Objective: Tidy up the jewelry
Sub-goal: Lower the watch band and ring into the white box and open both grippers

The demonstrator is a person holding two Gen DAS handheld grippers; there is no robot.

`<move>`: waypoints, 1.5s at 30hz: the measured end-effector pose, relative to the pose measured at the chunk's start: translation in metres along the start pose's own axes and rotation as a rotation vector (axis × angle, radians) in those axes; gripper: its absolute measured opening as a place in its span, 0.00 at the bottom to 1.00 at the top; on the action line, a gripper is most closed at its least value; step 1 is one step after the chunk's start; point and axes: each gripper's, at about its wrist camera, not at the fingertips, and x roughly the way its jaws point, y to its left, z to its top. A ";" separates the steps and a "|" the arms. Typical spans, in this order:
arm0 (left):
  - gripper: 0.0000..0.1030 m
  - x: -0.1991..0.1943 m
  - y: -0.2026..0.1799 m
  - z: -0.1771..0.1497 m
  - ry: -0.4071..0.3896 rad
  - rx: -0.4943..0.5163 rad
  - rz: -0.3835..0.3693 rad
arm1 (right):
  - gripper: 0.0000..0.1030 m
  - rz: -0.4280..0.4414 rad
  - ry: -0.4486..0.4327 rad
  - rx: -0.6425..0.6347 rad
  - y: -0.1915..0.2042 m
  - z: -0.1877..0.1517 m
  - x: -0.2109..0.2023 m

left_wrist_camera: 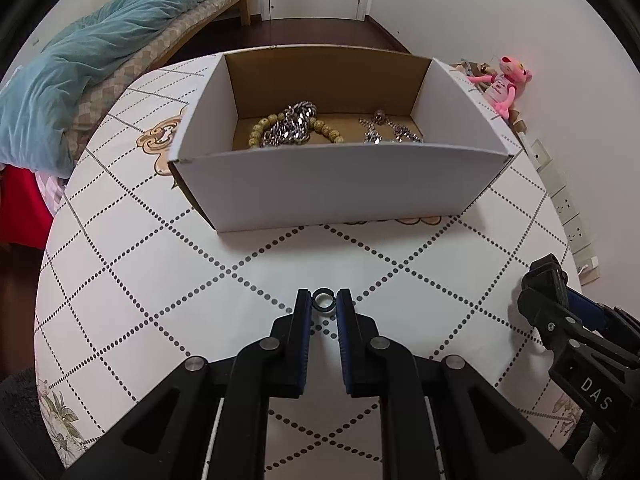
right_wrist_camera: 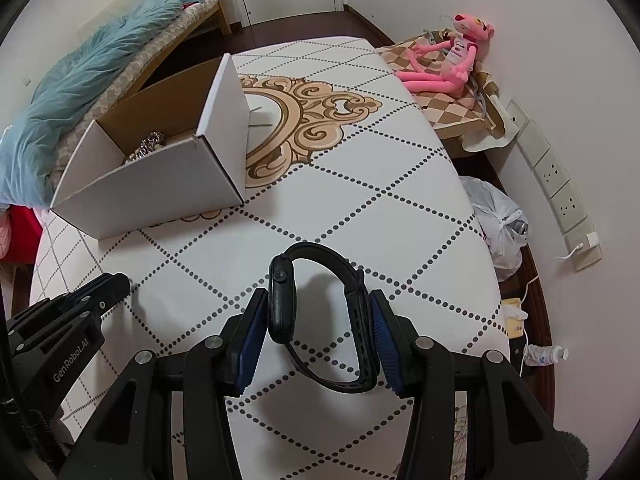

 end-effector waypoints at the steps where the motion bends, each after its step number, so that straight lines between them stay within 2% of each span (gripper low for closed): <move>1: 0.10 -0.003 0.000 0.001 -0.007 0.002 -0.003 | 0.51 0.002 -0.004 -0.001 0.000 0.000 -0.002; 10: 0.10 -0.050 -0.001 0.023 -0.103 0.016 -0.033 | 0.51 0.061 -0.071 -0.005 0.010 0.022 -0.034; 14: 0.10 -0.072 0.006 0.045 -0.136 0.000 -0.067 | 0.51 0.107 -0.105 -0.018 0.021 0.044 -0.051; 18: 0.10 -0.078 0.018 0.076 -0.138 -0.013 -0.092 | 0.51 0.166 -0.117 -0.051 0.038 0.079 -0.056; 23: 0.10 -0.062 0.032 0.114 -0.086 -0.002 -0.108 | 0.51 0.214 -0.055 -0.096 0.062 0.125 -0.034; 28: 0.11 -0.044 0.045 0.140 -0.018 -0.024 -0.093 | 0.52 0.202 0.052 -0.152 0.079 0.148 -0.006; 29: 0.11 -0.041 0.047 0.142 0.001 -0.035 -0.088 | 0.56 0.199 0.073 -0.161 0.082 0.151 -0.001; 31: 0.16 -0.036 0.050 0.146 0.031 -0.051 -0.075 | 0.56 0.197 0.120 -0.177 0.087 0.151 0.005; 32: 0.26 -0.036 0.051 0.147 0.037 -0.054 -0.058 | 0.57 0.192 0.136 -0.179 0.088 0.152 0.008; 33: 0.44 -0.037 0.051 0.148 0.033 -0.051 -0.050 | 0.62 0.186 0.144 -0.181 0.088 0.152 0.008; 35: 0.71 -0.042 0.054 0.149 0.015 -0.053 -0.034 | 0.69 0.180 0.149 -0.174 0.087 0.151 0.007; 40: 0.71 -0.051 0.068 0.149 0.014 -0.087 -0.013 | 0.70 0.153 0.147 -0.143 0.078 0.154 -0.002; 41: 0.72 -0.053 0.070 0.148 0.014 -0.092 -0.005 | 0.73 0.143 0.143 -0.139 0.076 0.153 -0.005; 43: 0.80 -0.055 0.074 0.145 0.016 -0.099 0.016 | 0.82 0.123 0.137 -0.131 0.073 0.152 -0.010; 44: 0.93 -0.056 0.076 0.142 0.019 -0.101 0.031 | 0.86 0.111 0.137 -0.131 0.072 0.150 -0.012; 45: 0.99 -0.056 0.077 0.140 0.019 -0.102 0.040 | 0.89 0.100 0.137 -0.135 0.072 0.148 -0.013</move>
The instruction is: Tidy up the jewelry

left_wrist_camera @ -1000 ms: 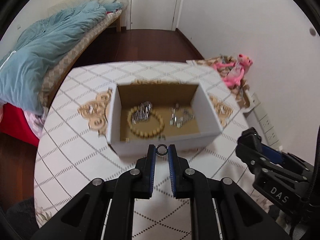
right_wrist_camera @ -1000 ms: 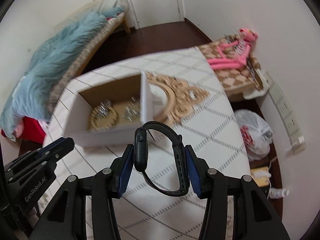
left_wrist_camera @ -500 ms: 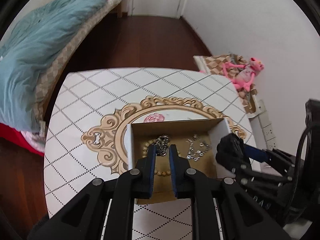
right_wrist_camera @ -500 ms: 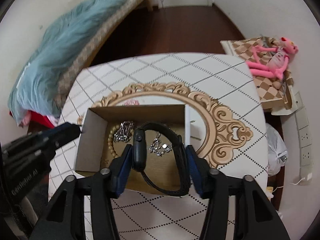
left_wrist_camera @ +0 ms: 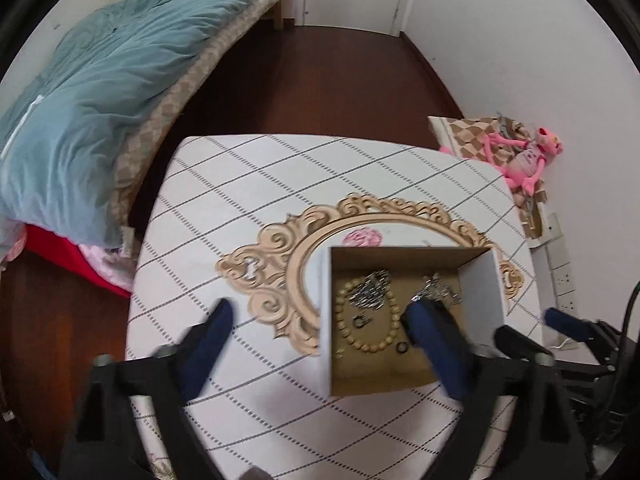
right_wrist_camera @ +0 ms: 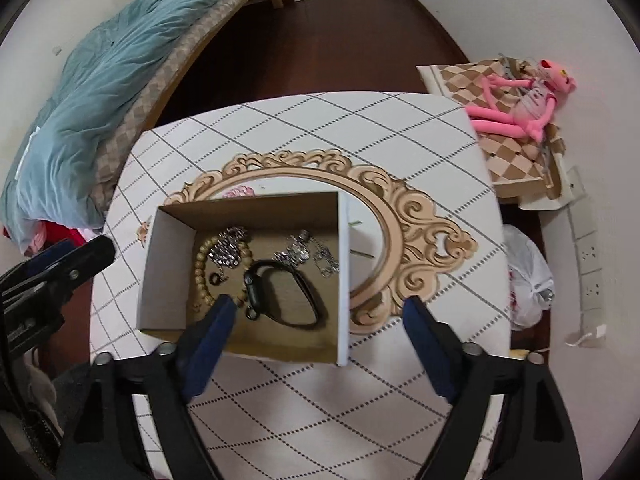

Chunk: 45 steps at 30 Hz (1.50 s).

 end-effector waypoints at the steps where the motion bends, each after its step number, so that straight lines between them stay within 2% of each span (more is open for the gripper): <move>1: 0.99 -0.002 0.001 -0.004 -0.005 -0.001 0.018 | 0.91 -0.020 0.000 -0.005 0.001 -0.003 -0.001; 3: 0.99 -0.004 0.002 -0.010 -0.014 0.004 0.052 | 0.97 -0.047 0.004 -0.014 0.003 -0.008 -0.003; 6: 1.00 -0.007 0.004 -0.021 -0.025 0.012 0.086 | 0.97 -0.073 0.011 -0.019 0.007 -0.017 -0.005; 10: 1.00 -0.013 0.005 -0.030 -0.015 0.007 0.101 | 0.97 -0.090 0.000 -0.010 0.010 -0.026 -0.013; 15: 1.00 -0.037 0.001 -0.040 -0.042 0.011 0.096 | 0.97 -0.103 -0.038 0.004 0.012 -0.037 -0.037; 21: 1.00 -0.081 -0.005 -0.054 -0.115 0.024 0.087 | 0.97 -0.111 -0.110 0.015 0.015 -0.054 -0.081; 34: 1.00 -0.193 -0.015 -0.090 -0.268 0.056 0.053 | 0.97 -0.105 -0.310 0.005 0.034 -0.103 -0.209; 40: 1.00 -0.229 -0.016 -0.104 -0.319 0.049 0.061 | 0.97 -0.118 -0.387 0.001 0.039 -0.121 -0.251; 45: 1.00 -0.243 -0.017 -0.114 -0.333 0.038 0.067 | 0.97 -0.134 -0.423 -0.004 0.040 -0.134 -0.273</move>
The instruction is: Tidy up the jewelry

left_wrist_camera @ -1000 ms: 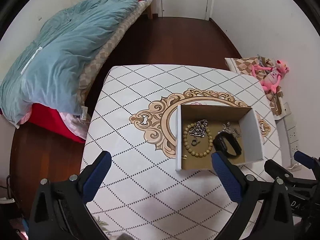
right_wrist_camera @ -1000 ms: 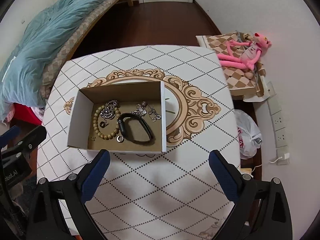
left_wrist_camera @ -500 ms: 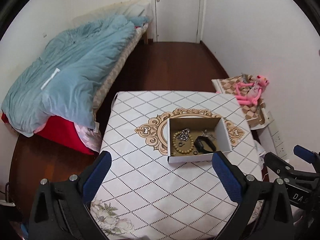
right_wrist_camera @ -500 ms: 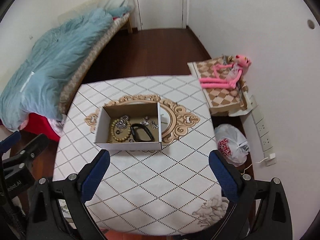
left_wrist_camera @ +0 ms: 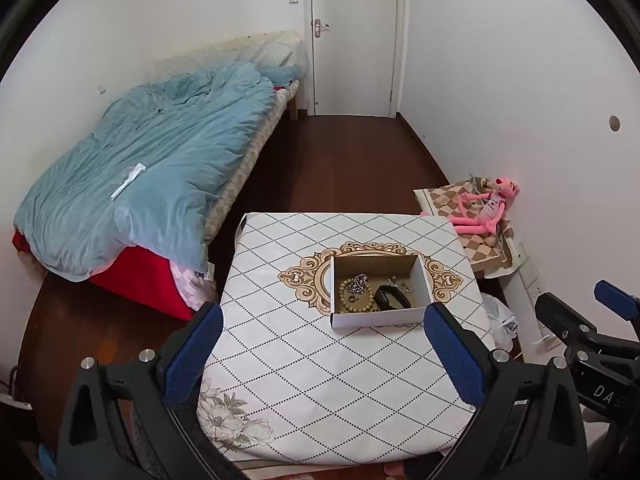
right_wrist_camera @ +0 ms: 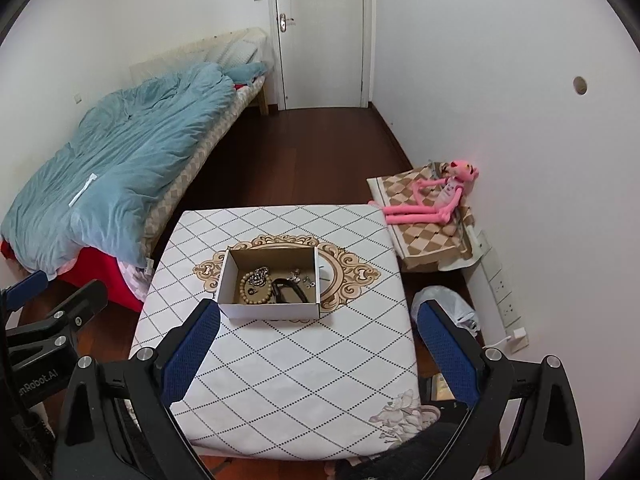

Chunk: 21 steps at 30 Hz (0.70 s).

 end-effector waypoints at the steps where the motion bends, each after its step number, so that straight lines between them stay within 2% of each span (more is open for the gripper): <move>1: 1.00 -0.003 0.000 -0.001 -0.001 -0.003 -0.003 | 0.97 -0.001 -0.005 0.001 0.000 -0.001 -0.004; 9: 1.00 -0.019 -0.004 -0.005 -0.021 -0.003 -0.006 | 1.00 -0.011 -0.015 0.001 -0.003 -0.006 -0.026; 15: 1.00 -0.017 -0.002 -0.006 -0.003 -0.002 -0.003 | 1.00 -0.013 0.006 0.009 -0.004 -0.006 -0.016; 21: 1.00 0.007 -0.003 0.004 0.043 -0.005 0.000 | 1.00 -0.013 0.029 0.021 -0.005 0.001 0.004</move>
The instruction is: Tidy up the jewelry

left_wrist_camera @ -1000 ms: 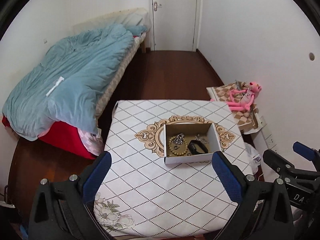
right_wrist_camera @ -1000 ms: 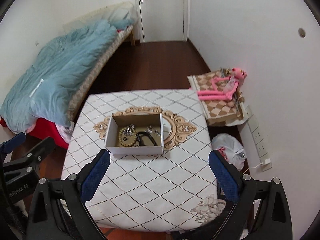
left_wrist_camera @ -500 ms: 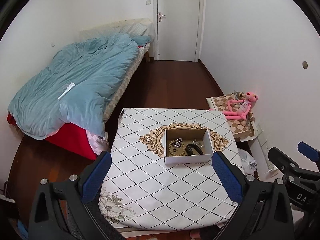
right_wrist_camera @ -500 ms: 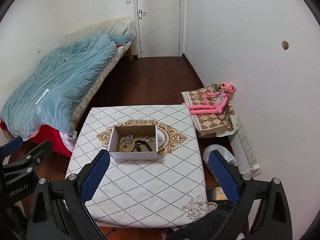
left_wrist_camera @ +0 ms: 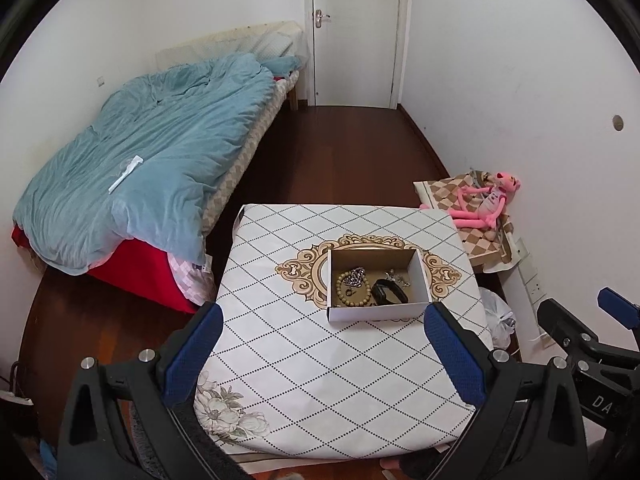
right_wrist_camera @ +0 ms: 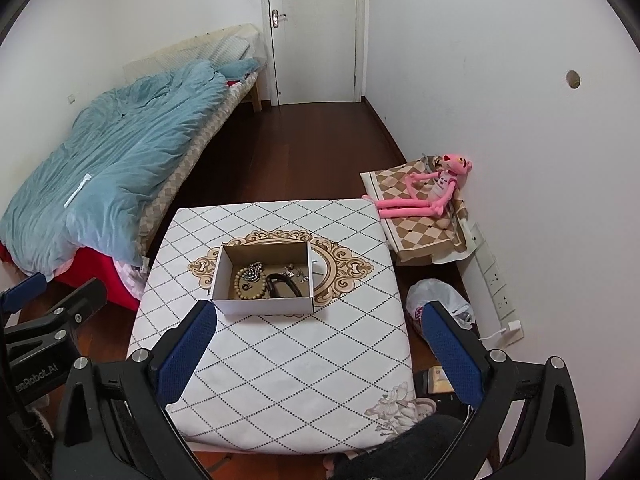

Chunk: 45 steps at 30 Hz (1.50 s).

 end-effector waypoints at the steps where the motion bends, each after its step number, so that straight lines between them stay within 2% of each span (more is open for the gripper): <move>1: 1.00 0.005 -0.001 0.003 0.004 0.001 0.009 | 1.00 -0.001 0.004 0.000 0.000 0.002 0.004; 10: 1.00 0.041 -0.003 0.023 0.047 0.000 0.034 | 1.00 -0.024 0.042 -0.002 0.000 0.025 0.040; 20: 1.00 0.060 -0.003 0.034 0.078 -0.001 0.044 | 1.00 -0.033 0.094 -0.024 0.006 0.037 0.070; 45: 1.00 0.068 -0.006 0.028 0.120 0.007 0.038 | 1.00 -0.032 0.131 -0.042 0.008 0.036 0.080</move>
